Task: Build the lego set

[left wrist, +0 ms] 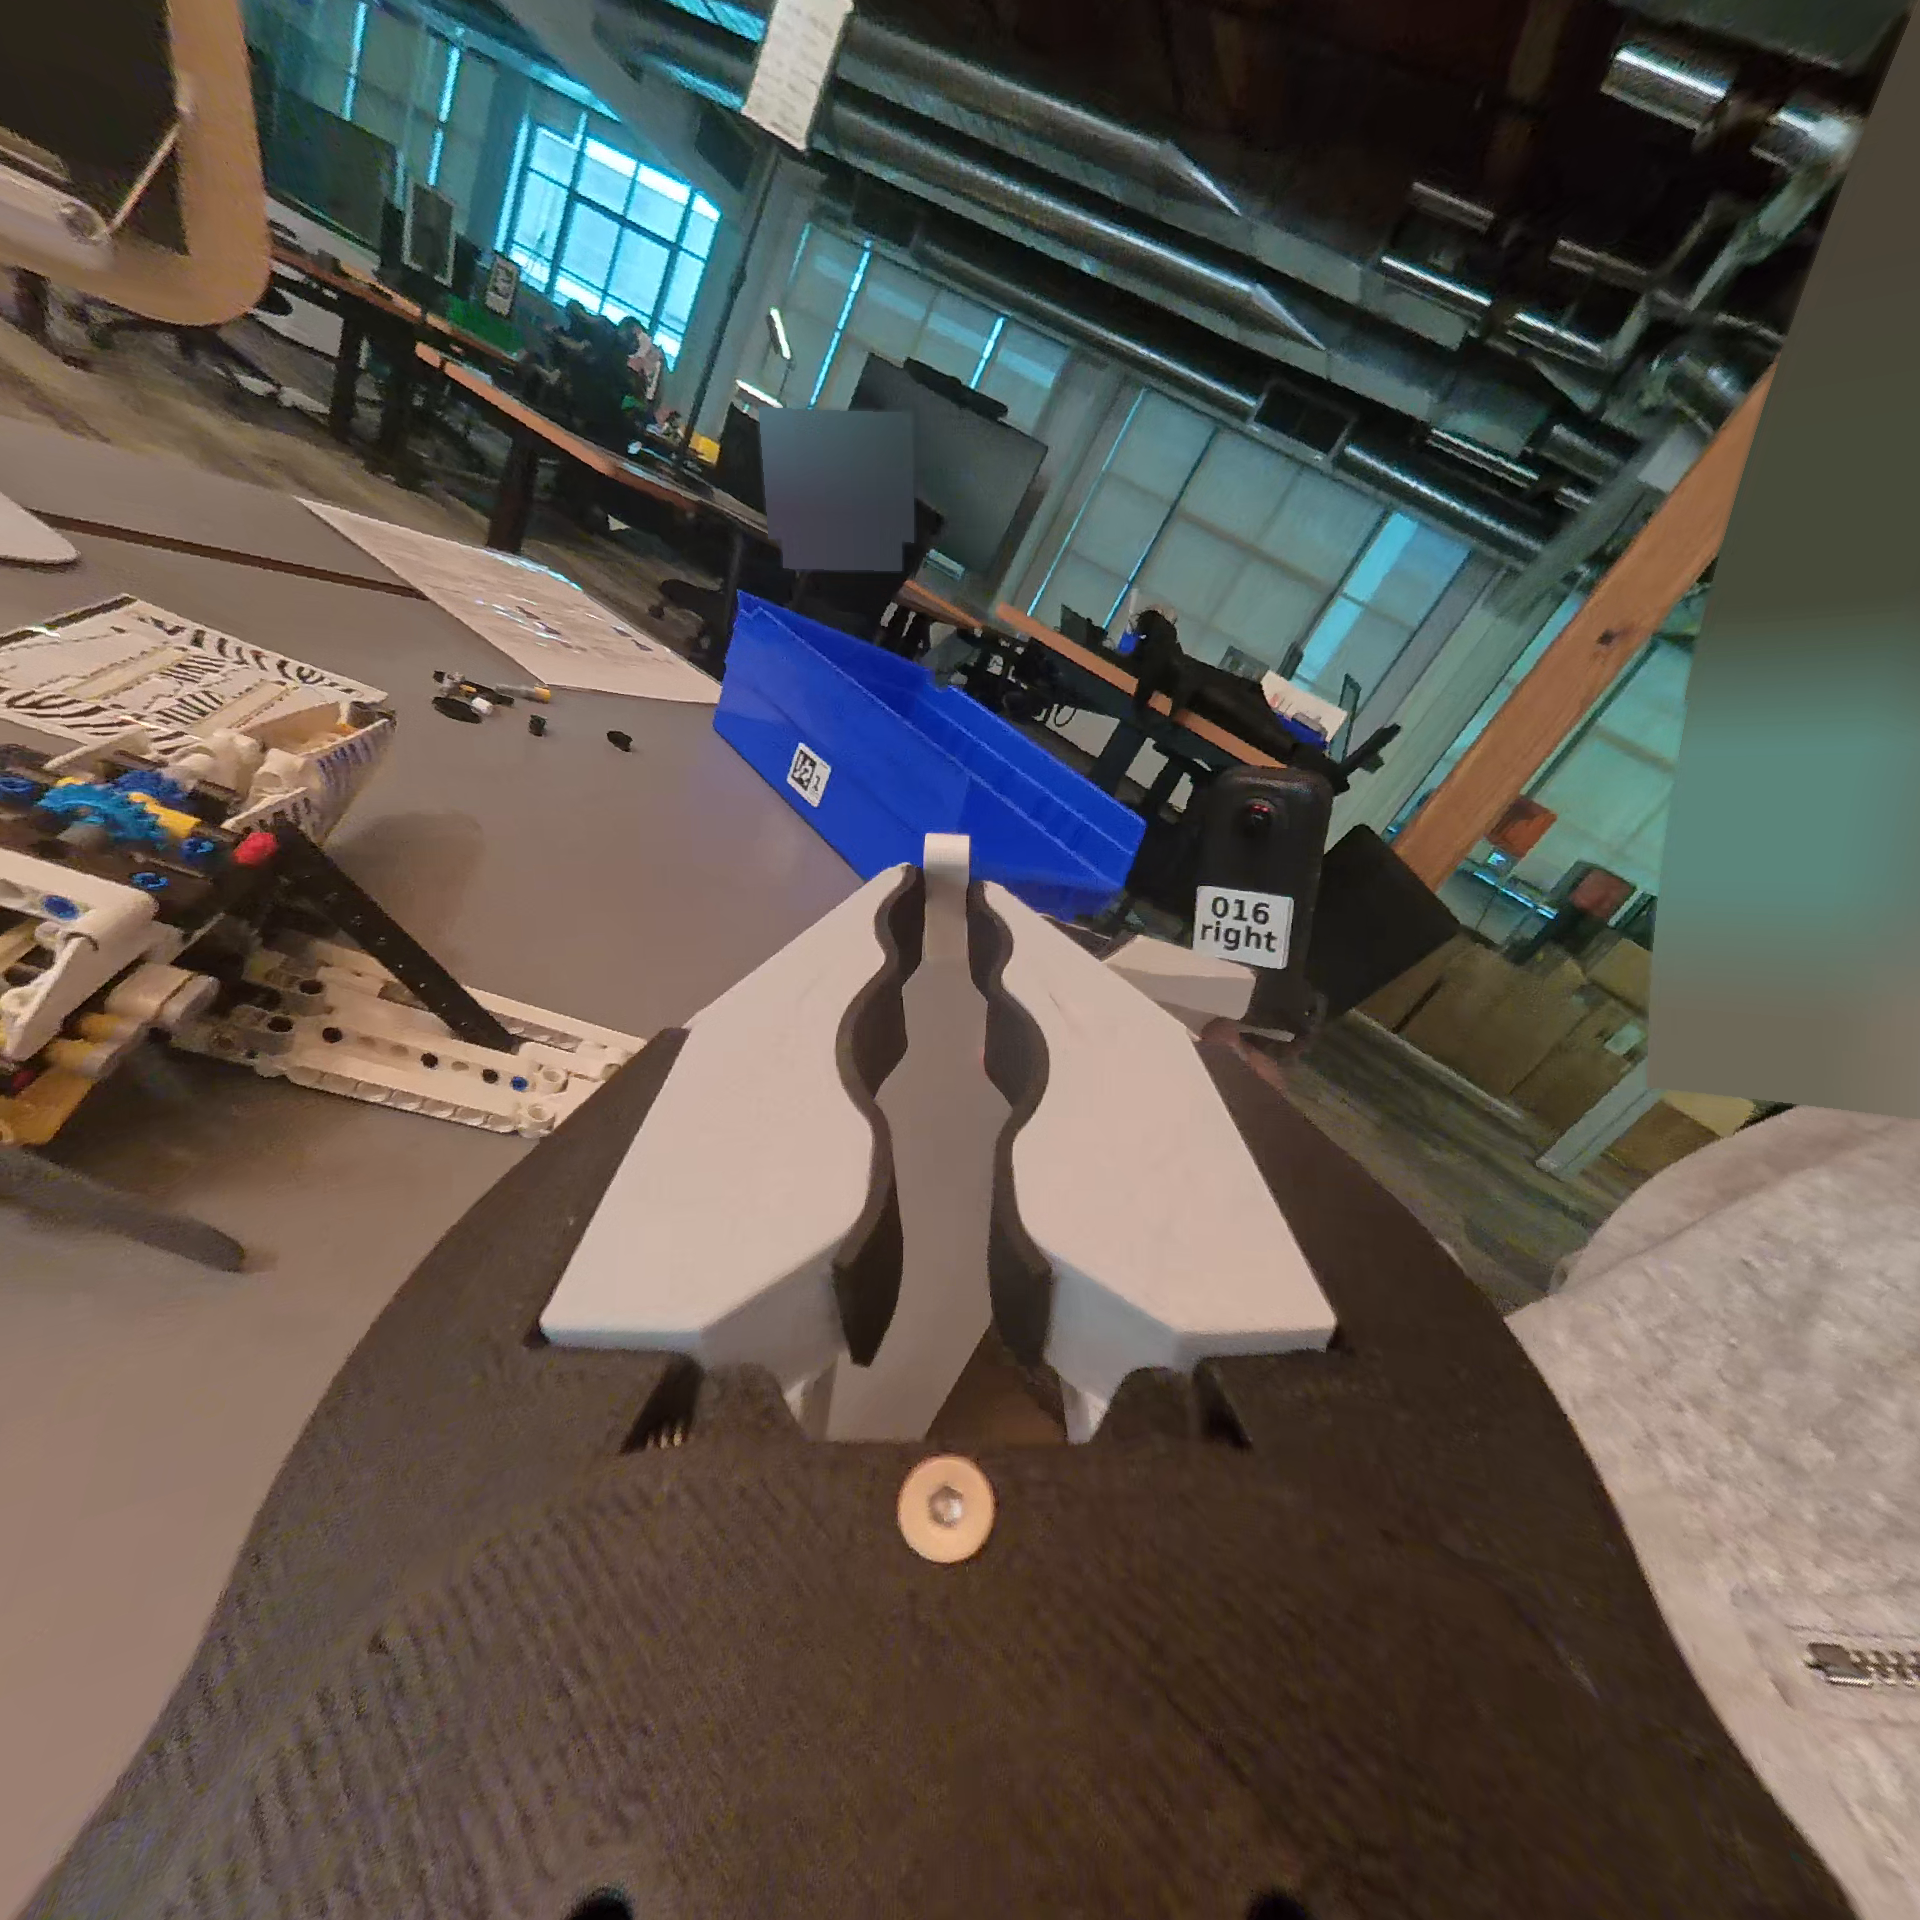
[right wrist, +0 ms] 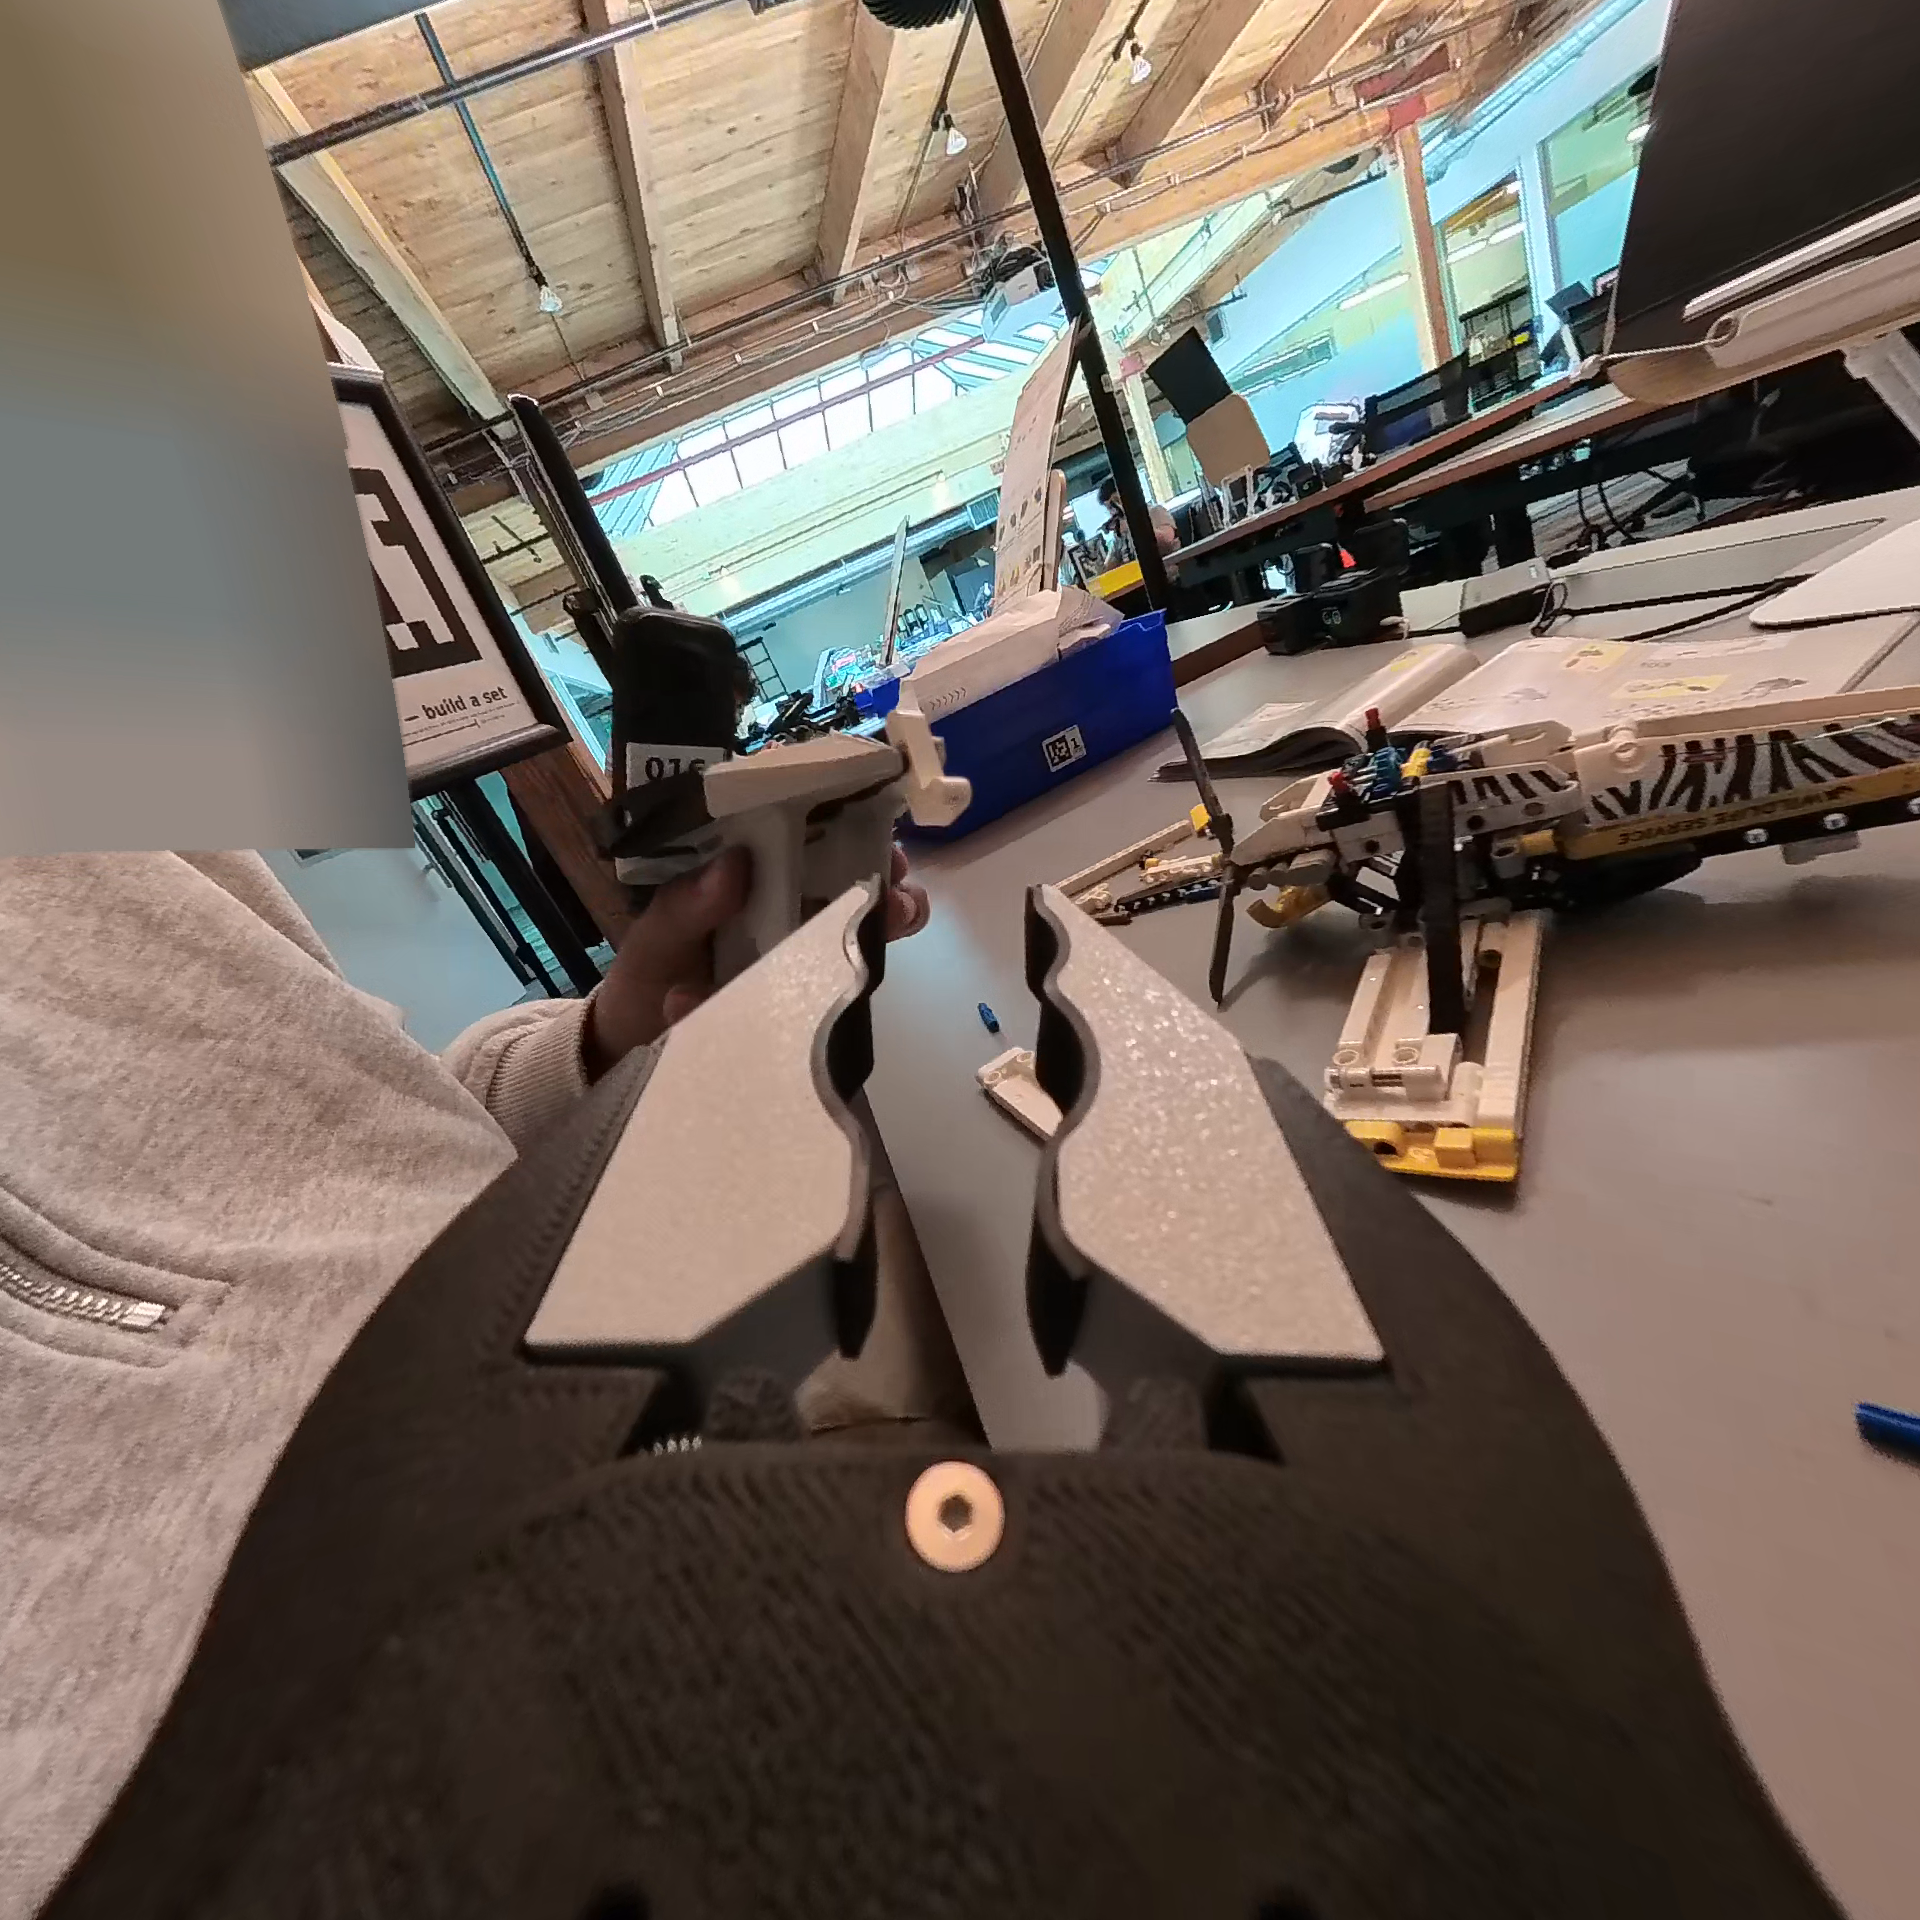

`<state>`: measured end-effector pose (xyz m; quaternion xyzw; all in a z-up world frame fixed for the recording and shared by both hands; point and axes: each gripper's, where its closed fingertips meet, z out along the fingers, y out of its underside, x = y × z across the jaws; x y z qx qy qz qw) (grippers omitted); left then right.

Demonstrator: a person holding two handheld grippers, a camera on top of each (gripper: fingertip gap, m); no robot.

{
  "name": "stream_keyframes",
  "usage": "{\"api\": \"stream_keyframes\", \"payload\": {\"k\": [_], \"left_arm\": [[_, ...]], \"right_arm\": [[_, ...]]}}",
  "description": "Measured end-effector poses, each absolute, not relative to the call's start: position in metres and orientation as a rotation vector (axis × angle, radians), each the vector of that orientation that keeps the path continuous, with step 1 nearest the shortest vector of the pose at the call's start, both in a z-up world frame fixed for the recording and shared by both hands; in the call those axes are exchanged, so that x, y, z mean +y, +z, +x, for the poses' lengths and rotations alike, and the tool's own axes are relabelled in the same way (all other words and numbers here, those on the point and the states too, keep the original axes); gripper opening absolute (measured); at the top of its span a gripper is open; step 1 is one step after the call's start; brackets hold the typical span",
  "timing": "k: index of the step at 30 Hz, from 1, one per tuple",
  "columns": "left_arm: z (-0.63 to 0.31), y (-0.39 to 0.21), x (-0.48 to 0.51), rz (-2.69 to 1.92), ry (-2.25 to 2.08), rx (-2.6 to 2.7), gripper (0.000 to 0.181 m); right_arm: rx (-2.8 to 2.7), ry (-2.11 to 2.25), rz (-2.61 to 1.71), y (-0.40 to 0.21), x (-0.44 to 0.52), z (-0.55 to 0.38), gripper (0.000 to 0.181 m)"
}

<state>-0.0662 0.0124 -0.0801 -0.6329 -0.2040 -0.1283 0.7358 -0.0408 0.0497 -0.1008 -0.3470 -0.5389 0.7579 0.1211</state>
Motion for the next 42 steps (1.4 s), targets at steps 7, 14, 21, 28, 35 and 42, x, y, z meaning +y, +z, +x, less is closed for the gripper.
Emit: {"api": "stream_keyframes", "payload": {"k": [7, 14, 21, 28, 35, 42], "left_arm": [[-0.064, -0.096, 0.021, -1.536, -0.067, -0.373, 0.005], [-0.064, -0.121, 0.03, -1.751, 0.487, -0.155, 0.005], [-0.071, -0.128, 0.028, -1.797, 0.821, -0.002, 0.005], [-0.067, -0.136, 0.033, -1.835, 1.045, 0.179, 0.006], [-0.057, -0.142, 0.039, -1.857, 1.07, 0.283, 0.005], [-0.052, -0.154, 0.04, -1.903, 1.018, 0.334, 0.006]], "right_arm": [[-1.567, 2.274, -1.016, -0.096, 0.043, -0.039, 0.024], [-1.599, 2.366, -1.124, -0.101, 0.024, -0.04, 0.029], [-1.481, 2.408, -1.298, -0.107, 0.04, -0.049, 0.032], [-1.594, 2.079, -1.182, -0.115, 0.035, -0.052, 0.029], [-1.752, 1.576, -0.982, -0.131, 0.034, -0.055, 0.015], [-1.852, 1.52, -0.955, -0.144, 0.033, -0.052, 0.005]]}}
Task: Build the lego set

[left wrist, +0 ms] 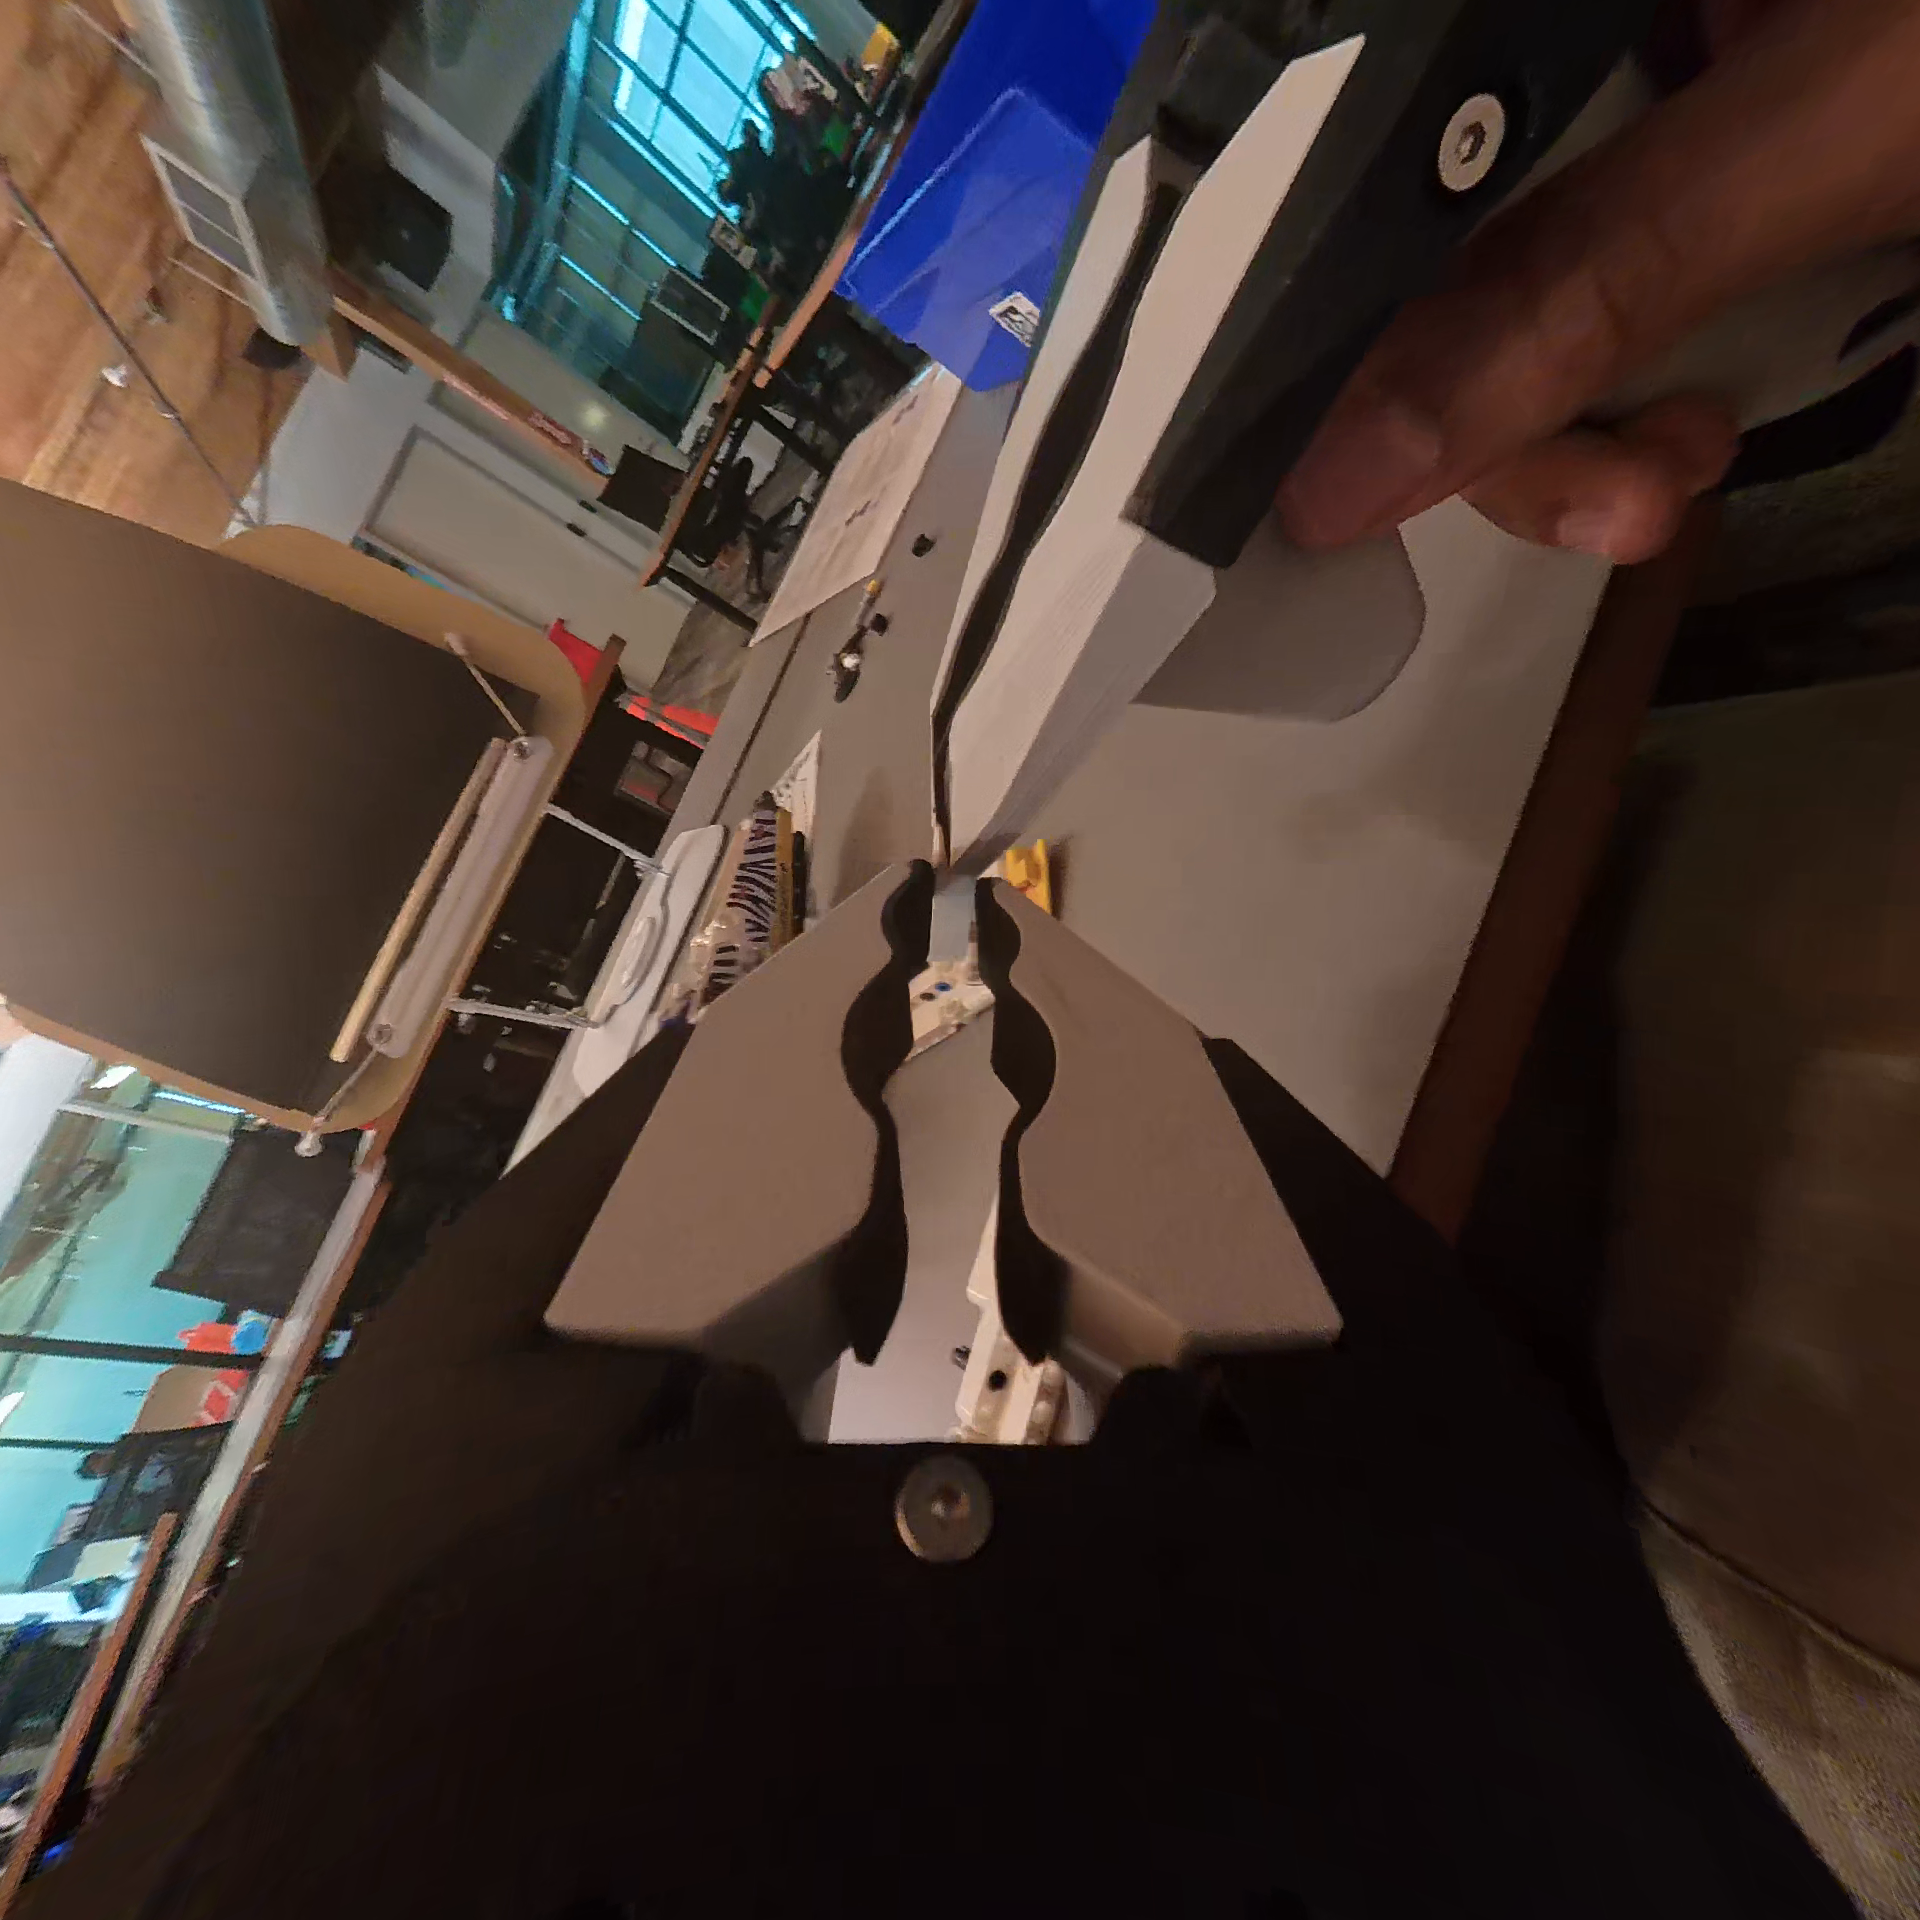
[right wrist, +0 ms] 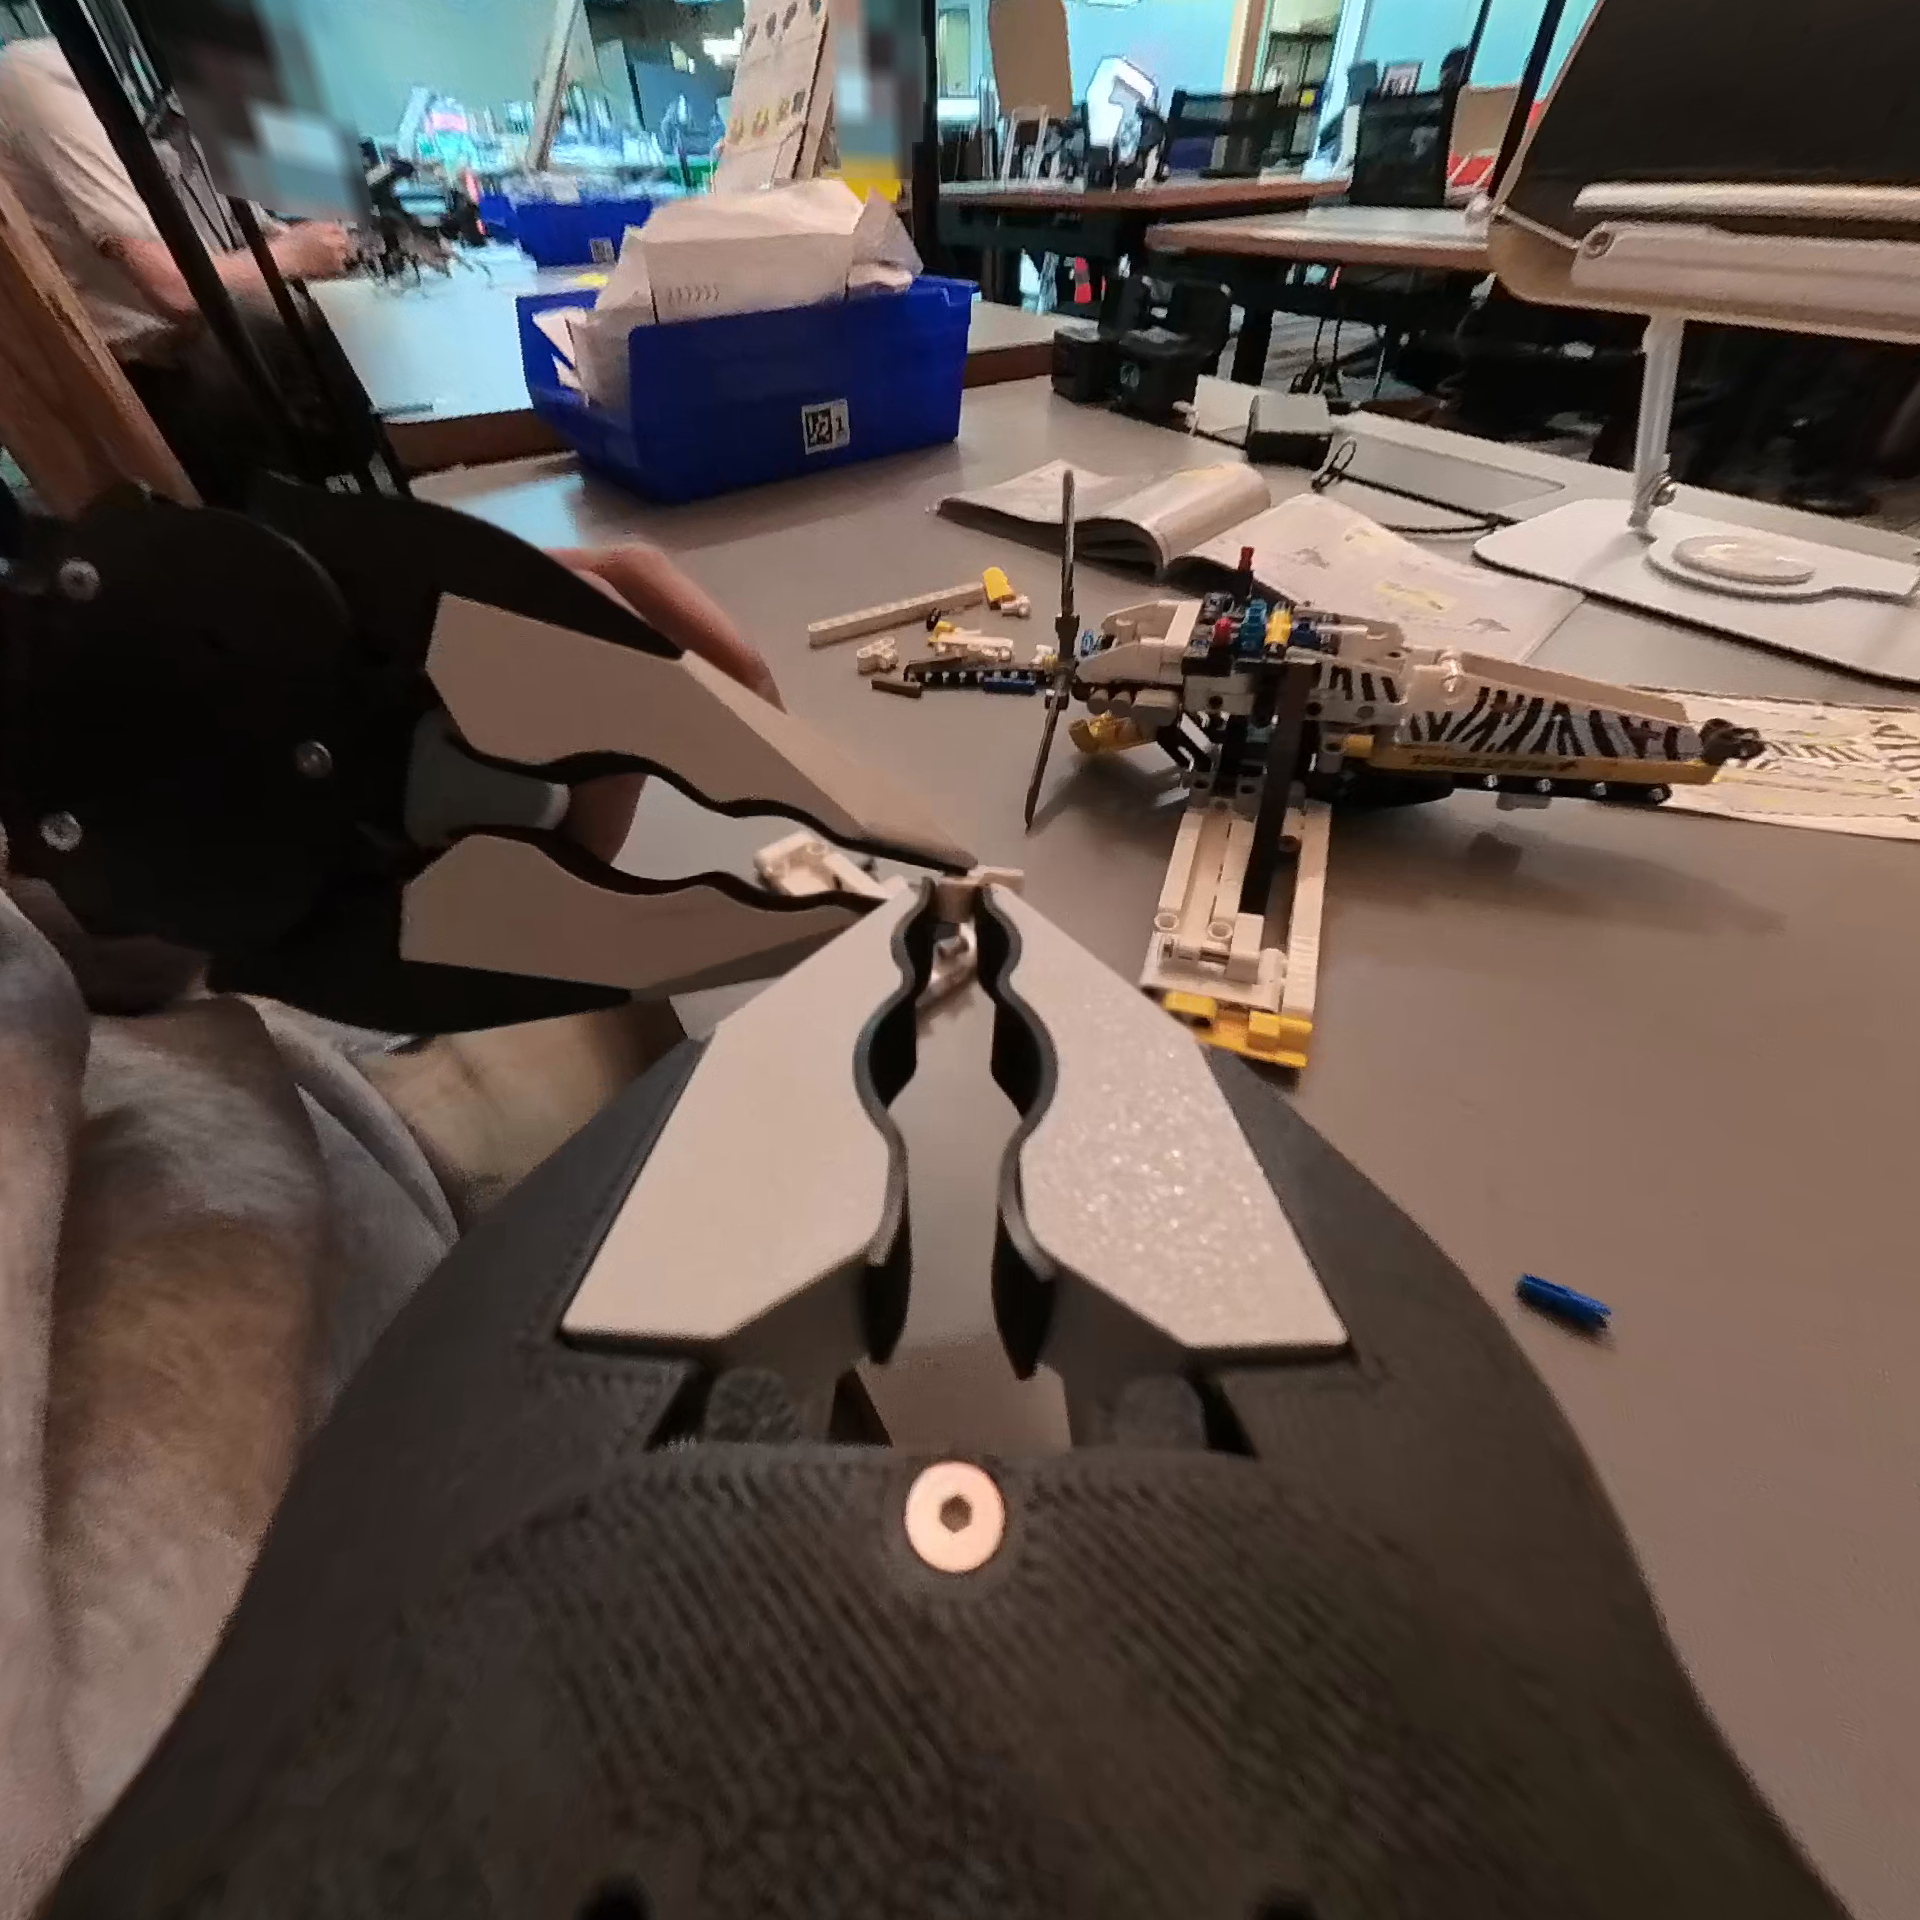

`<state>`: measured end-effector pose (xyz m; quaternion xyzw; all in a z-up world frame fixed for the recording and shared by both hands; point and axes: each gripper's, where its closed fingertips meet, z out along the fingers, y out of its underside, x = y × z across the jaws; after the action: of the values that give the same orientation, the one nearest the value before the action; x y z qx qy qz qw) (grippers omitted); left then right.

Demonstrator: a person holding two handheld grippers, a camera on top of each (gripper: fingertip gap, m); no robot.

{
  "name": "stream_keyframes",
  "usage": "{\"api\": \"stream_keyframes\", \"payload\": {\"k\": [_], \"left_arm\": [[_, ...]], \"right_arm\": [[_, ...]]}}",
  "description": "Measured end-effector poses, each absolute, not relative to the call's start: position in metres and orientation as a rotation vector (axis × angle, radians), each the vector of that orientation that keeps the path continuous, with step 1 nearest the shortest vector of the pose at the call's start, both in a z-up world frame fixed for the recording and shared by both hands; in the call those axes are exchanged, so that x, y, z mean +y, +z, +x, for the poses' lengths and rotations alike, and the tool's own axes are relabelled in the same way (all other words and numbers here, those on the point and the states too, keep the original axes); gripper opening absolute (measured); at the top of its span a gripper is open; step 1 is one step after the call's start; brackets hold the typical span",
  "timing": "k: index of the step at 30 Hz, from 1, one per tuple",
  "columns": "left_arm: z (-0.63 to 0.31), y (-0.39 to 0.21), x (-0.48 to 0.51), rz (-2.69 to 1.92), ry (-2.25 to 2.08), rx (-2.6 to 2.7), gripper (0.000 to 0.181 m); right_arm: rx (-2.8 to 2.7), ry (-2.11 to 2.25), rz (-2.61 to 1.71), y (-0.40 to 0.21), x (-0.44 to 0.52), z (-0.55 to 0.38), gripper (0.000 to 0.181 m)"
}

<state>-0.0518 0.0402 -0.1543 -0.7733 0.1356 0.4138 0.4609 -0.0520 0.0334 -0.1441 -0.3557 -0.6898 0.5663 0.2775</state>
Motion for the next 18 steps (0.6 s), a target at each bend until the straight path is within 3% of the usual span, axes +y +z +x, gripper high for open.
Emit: {"api": "stream_keyframes", "payload": {"k": [1, 3, 6, 18], "left_arm": [[-0.05, -0.158, 0.04, -1.921, 0.98, 0.33, 0.007], [-0.049, -0.166, 0.038, -1.975, 0.886, 0.301, 0.026], [-0.055, -0.167, 0.03, -2.005, 0.742, 0.187, 0.033], [-0.094, -0.134, 0.002, -1.785, 0.282, -0.273, 0.025]], "right_arm": [[-1.872, 1.491, -0.963, -0.148, 0.037, -0.052, 0.005], [-1.926, 1.397, -0.976, -0.16, 0.047, -0.052, 0.005], [-2.052, 1.309, -1.029, -0.184, 0.054, -0.05, 0.005], [-2.167, 1.089, -1.119, -0.217, 0.071, -0.052, 0.012]]}}
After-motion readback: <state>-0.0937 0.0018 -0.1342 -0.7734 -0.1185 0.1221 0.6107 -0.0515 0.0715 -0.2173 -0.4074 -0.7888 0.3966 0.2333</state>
